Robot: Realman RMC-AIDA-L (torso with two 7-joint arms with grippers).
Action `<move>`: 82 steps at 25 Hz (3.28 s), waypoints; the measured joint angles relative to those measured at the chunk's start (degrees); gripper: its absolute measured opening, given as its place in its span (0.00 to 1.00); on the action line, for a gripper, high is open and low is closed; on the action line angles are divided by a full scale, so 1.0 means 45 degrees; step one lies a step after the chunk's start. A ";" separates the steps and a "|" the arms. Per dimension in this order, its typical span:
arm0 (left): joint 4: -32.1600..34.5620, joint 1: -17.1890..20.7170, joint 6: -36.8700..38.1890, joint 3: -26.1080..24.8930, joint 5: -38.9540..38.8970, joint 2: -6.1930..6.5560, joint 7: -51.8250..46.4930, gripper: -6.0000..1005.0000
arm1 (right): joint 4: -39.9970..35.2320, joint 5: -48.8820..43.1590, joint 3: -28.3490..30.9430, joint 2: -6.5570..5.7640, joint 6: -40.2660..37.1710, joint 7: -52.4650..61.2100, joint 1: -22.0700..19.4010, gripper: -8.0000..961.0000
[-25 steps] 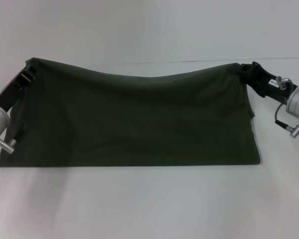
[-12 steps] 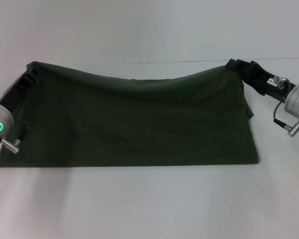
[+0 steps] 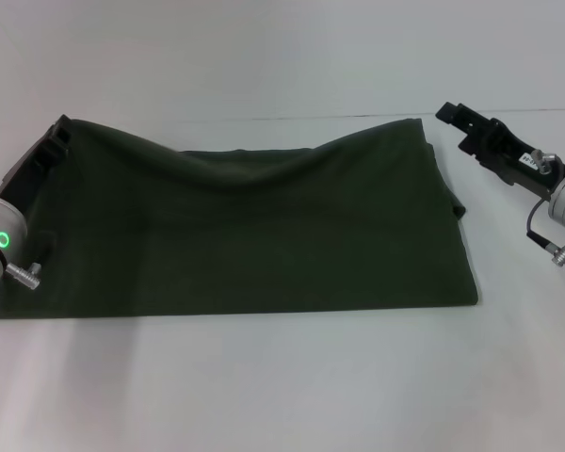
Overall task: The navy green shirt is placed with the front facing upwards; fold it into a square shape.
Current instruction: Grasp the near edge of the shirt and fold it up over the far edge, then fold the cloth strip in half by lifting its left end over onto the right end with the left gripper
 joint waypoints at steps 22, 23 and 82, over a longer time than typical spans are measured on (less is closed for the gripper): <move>0.0306 0.0752 0.1008 0.0671 -0.0805 0.0074 -0.0607 0.61 | -0.0873 0.0949 -0.0017 -0.0170 -0.2488 -0.1093 -0.1318 0.96; 0.0496 0.0854 0.1154 0.1040 -0.0657 0.0078 -0.0979 0.62 | -0.1062 0.0960 -0.0045 -0.0204 -0.2811 -0.1086 -0.1413 0.96; 0.8278 0.1571 0.5097 0.4476 1.5370 0.1889 -1.5010 0.68 | -0.3889 -0.2411 -0.4548 -0.2268 -0.6616 0.4342 -0.2608 0.93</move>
